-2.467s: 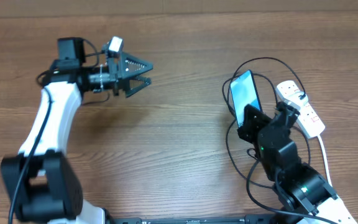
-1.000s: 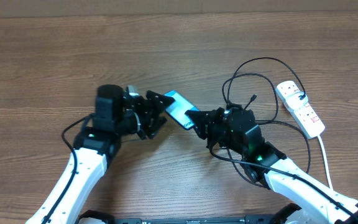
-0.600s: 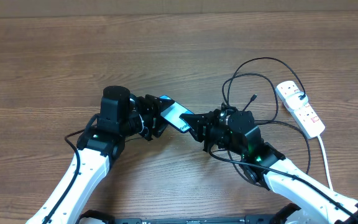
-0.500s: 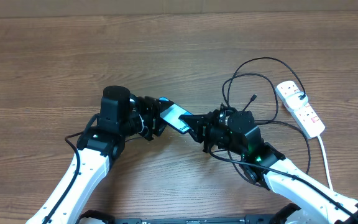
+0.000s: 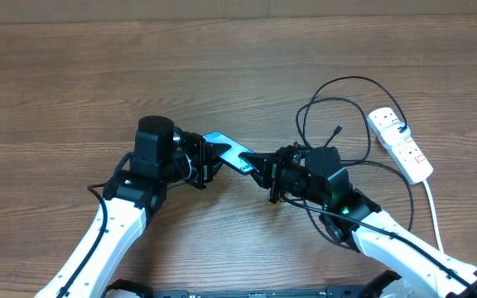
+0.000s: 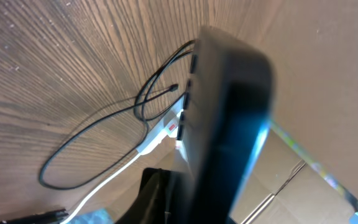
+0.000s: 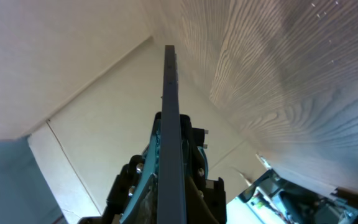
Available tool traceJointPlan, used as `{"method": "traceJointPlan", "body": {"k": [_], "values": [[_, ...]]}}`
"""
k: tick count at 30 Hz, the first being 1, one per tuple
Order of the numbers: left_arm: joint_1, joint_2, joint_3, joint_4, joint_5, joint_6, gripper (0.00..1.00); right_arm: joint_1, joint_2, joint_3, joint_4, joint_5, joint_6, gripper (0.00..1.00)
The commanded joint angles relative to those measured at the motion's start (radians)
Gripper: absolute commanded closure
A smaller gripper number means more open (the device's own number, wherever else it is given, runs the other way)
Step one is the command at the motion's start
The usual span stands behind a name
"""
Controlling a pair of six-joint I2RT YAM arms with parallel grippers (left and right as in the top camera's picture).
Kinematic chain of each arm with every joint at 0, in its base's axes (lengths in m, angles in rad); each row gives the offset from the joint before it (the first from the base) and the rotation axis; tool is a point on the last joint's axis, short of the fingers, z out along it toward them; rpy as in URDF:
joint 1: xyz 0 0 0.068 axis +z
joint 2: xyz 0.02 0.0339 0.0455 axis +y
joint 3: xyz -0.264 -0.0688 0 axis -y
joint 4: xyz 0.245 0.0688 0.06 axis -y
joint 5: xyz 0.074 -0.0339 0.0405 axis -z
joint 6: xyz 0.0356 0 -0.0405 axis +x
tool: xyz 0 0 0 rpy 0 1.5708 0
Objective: Plug charger to phone and switch on socket
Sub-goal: 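Bring the left gripper to the phone and regrasp it from the right, then release the right gripper and hold the phone upright with the left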
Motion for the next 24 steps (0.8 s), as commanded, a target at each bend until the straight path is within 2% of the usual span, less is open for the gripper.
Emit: {"method": "traceJointPlan", "body": {"k": [1,4,5,7,11,14,16,17,20,21,23,24], "values": [[-0.003,0.0,0.006,0.011,0.005,-0.042,0.94,0.011,-0.009,0.008,0.018,-0.07,0.004,0.96],[-0.003,0.0,0.006,0.011,0.001,-0.041,0.96,0.011,-0.009,0.008,0.02,-0.073,0.003,0.96],[-0.003,0.0,0.006,0.011,-0.007,-0.041,0.96,0.011,-0.009,0.008,0.016,-0.077,0.0,0.93],[-0.003,0.0,0.006,0.01,-0.035,-0.029,0.96,0.011,-0.009,0.008,0.003,-0.079,-0.005,0.83],[0.001,0.0,0.006,0.01,-0.111,0.07,0.95,0.011,-0.009,0.008,-0.098,-0.071,-0.053,0.64],[0.012,0.0,0.006,0.01,-0.167,0.189,0.95,0.006,-0.009,0.008,-0.19,0.0,-0.235,0.55],[0.033,0.0,0.006,0.006,-0.174,0.284,0.96,-0.003,-0.009,0.008,-0.232,0.087,-0.449,0.54],[0.072,0.0,0.006,-0.022,-0.151,0.394,0.96,-0.021,-0.009,0.009,-0.249,0.179,-0.681,0.54],[0.124,0.004,0.006,-0.096,-0.11,0.491,0.96,-0.064,-0.009,0.009,-0.253,0.192,-0.886,0.54],[0.138,0.008,0.006,-0.118,-0.091,0.52,0.96,-0.077,-0.009,0.009,-0.256,0.192,-0.925,0.51],[0.171,0.028,0.006,-0.155,-0.036,0.581,0.96,-0.12,-0.009,0.01,-0.273,0.204,-1.014,0.38],[0.182,0.04,0.006,-0.162,-0.004,0.605,0.96,-0.143,-0.009,0.015,-0.294,0.21,-1.039,0.36]]}}
